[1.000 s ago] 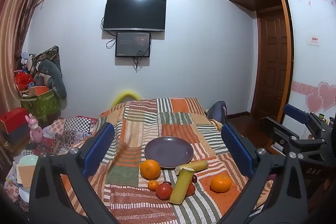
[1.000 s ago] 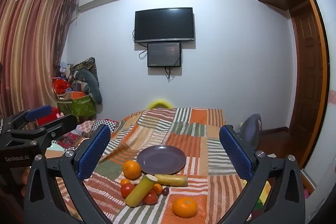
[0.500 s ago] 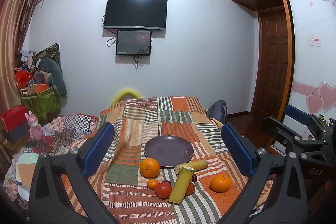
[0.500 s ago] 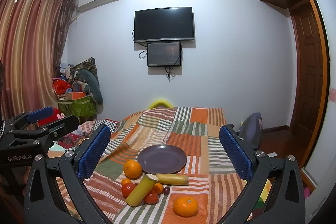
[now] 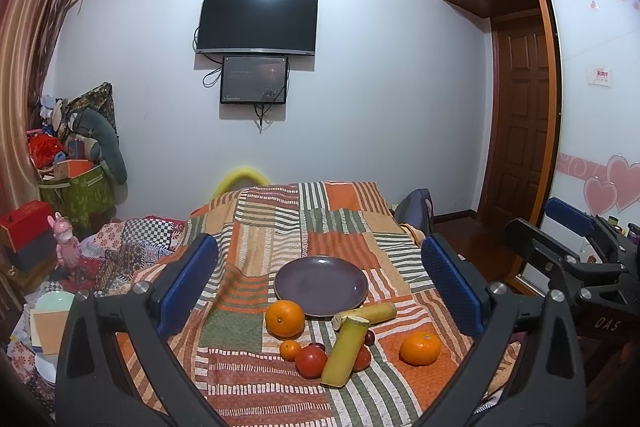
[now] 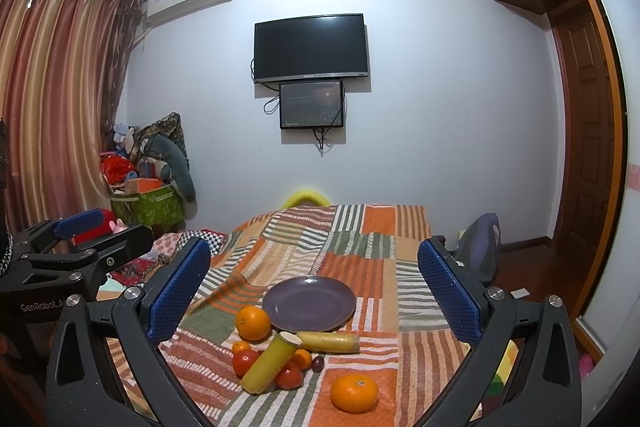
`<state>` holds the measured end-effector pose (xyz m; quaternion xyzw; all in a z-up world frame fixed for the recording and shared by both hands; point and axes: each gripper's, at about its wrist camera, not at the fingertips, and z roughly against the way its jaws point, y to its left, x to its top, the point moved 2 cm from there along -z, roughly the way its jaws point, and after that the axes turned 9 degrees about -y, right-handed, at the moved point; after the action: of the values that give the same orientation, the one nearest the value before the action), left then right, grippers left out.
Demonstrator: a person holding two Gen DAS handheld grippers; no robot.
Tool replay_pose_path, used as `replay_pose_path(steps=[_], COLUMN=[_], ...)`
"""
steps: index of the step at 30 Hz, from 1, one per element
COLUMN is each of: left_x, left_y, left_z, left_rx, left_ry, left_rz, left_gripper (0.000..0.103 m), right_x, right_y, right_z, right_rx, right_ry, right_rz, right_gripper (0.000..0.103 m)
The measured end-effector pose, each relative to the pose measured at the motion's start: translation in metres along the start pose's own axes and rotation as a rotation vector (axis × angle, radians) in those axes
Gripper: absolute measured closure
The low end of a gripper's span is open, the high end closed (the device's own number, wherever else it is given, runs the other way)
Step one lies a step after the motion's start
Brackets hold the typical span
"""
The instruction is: Organize fruits
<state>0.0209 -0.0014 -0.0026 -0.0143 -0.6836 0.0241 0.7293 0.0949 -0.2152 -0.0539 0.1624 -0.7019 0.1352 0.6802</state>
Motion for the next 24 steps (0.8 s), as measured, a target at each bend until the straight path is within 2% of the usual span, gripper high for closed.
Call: replay_pose_path(steps=[24], left_x=[0.0001], left_y=[-0.0053], left_z=[-0.0001], left_rx=[-0.005], left_ry=[-0.001], left_rz=[-0.012], left_gripper=[0.000], right_x=[-0.0010], right_y=[-0.0020], right_z=[-0.0002], right_rx=[-0.002], right_ry=[0.002], right_rz=[-0.005], right_gripper=[0.000])
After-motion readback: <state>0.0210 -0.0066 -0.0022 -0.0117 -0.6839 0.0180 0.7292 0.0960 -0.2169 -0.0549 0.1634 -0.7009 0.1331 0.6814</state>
